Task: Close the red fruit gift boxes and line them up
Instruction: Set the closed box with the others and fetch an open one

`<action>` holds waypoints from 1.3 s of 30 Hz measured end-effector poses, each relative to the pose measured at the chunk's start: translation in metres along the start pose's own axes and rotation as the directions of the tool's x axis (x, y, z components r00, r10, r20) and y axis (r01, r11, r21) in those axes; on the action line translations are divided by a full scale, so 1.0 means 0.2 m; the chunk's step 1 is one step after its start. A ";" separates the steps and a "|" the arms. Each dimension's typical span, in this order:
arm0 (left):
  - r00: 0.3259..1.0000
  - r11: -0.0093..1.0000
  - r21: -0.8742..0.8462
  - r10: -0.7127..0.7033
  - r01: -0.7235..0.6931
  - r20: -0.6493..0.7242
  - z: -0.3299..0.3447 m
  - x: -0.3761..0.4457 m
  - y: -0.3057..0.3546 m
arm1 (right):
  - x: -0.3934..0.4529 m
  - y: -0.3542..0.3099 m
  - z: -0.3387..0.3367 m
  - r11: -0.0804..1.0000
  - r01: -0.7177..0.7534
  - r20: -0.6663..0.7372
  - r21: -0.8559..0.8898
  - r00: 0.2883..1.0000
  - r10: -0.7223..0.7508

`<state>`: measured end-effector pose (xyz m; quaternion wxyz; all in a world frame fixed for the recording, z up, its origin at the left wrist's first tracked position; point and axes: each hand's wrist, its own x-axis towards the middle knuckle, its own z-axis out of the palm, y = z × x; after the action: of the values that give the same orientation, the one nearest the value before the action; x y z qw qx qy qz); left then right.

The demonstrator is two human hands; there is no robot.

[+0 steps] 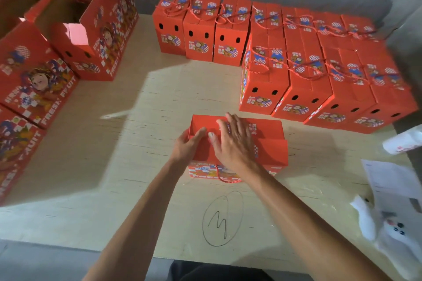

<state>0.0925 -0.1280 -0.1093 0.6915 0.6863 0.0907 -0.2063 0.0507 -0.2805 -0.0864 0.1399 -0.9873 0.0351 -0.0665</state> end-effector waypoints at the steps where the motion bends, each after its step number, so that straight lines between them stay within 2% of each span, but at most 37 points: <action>1: 1.000 1.000 -0.009 -0.021 0.021 -0.001 0.00 0.00 0.00 | 0.00 0.02 -0.02 0.999 0.005 0.004 0.045 1.000 -0.005; 2: 0.999 0.999 -0.024 -0.049 0.049 0.009 -0.01 0.01 0.01 | 0.00 0.06 -0.04 0.996 -0.017 -0.013 0.090 1.000 0.018; 4: 0.992 0.992 -0.044 -0.117 0.120 0.049 -0.02 0.01 0.02 | -0.03 0.17 -0.10 0.982 -0.138 -0.135 0.129 0.979 0.156; 6: 0.982 0.985 -0.027 -0.170 0.173 0.087 -0.02 0.01 0.02 | -0.10 0.33 -0.15 0.943 -0.299 -0.258 0.144 0.909 0.327; 7: 0.976 0.981 -0.011 -0.192 0.194 0.108 -0.02 0.01 0.02 | -0.14 0.40 -0.16 0.910 -0.371 -0.262 0.187 0.874 0.410; 9: 0.965 0.975 0.013 -0.219 0.220 0.144 -0.02 0.01 0.01 | -0.20 0.50 -0.17 0.766 -0.510 -0.093 0.392 0.806 0.585; 11: 0.963 0.972 0.007 -0.235 0.236 0.135 -0.01 0.01 0.02 | -0.23 0.52 -0.15 0.471 -0.579 0.169 0.666 0.731 0.661; 12: 0.963 0.970 0.000 -0.241 0.243 0.122 -0.01 0.02 0.02 | -0.22 0.52 -0.14 0.351 -0.569 0.224 0.744 0.707 0.670; 15: 0.960 0.965 -0.004 -0.260 0.261 0.101 -0.01 0.03 0.02 | -0.20 0.53 -0.14 0.148 -0.580 0.325 0.801 0.630 0.706; 17: 0.955 0.958 -0.010 -0.285 0.287 0.084 -0.01 0.04 0.02 | -0.19 0.54 -0.16 0.088 -0.593 0.368 0.801 0.603 0.708; 18: 0.953 0.955 -0.011 -0.294 0.296 0.072 -0.01 0.05 0.02 | -0.18 0.53 -0.17 0.098 -0.593 0.361 0.799 0.604 0.710; 21: 0.955 0.956 -0.006 -0.293 0.293 0.038 -0.01 0.05 0.03 | -0.16 0.53 -0.13 0.214 -0.564 0.261 0.798 0.643 0.720; 25: 0.966 0.966 0.011 -0.259 0.260 -0.018 0.02 0.05 0.03 | -0.15 0.49 -0.16 0.283 -0.589 0.210 0.757 0.630 0.748; 26: 0.976 0.974 0.081 -0.206 0.211 -0.069 0.03 0.05 0.04 | -0.16 0.50 -0.17 0.290 -0.594 0.210 0.750 0.630 0.748; 27: 0.986 0.972 0.201 -0.093 0.120 -0.135 0.05 0.04 0.05 | -0.16 0.50 -0.17 0.286 -0.598 0.218 0.749 0.630 0.746; 28: 0.982 0.930 0.368 0.083 -0.015 -0.171 0.06 0.02 0.07 | -0.16 0.51 -0.18 0.288 -0.600 0.226 0.747 0.635 0.738; 29: 0.942 0.814 0.550 0.308 -0.187 -0.134 0.07 0.00 0.10 | -0.16 0.52 -0.19 0.308 -0.606 0.231 0.733 0.648 0.726; 30: 0.850 0.618 0.692 0.526 -0.372 -0.013 0.07 -0.02 0.13 | -0.16 0.52 -0.19 0.340 -0.594 0.216 0.729 0.671 0.709; 31: 0.742 0.399 0.755 0.649 -0.520 0.168 0.07 -0.04 0.15 | -0.17 0.52 -0.20 0.379 -0.550 0.174 0.744 0.707 0.685; 32: 0.663 0.221 0.760 0.667 -0.611 0.340 0.07 -0.07 0.18 | -0.19 0.53 -0.20 0.441 -0.472 0.089 0.763 0.753 0.653; 33: 0.640 0.119 0.746 0.613 -0.655 0.463 0.07 -0.10 0.19 | -0.22 0.53 -0.21 0.543 -0.359 -0.050 0.759 0.800 0.598; 35: 0.696 0.048 0.769 0.464 -0.637 0.548 0.08 -0.14 0.24 | -0.27 0.54 -0.21 0.731 -0.109 -0.309 0.673 0.857 0.412; 37: 0.744 0.021 0.806 0.400 -0.592 0.536 0.10 -0.18 0.28 | -0.31 0.53 -0.21 0.760 0.012 -0.396 0.650 0.859 0.326; 39: 0.760 -0.038 0.826 0.370 -0.562 0.534 0.12 -0.22 0.33 | -0.32 0.53 -0.23 0.720 0.013 -0.392 0.694 0.846 0.363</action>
<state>0.0764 -0.1457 -0.0308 0.1165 0.9283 -0.3528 -0.0179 -0.0246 -0.3890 -0.0809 0.4784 -0.8077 0.1406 -0.3148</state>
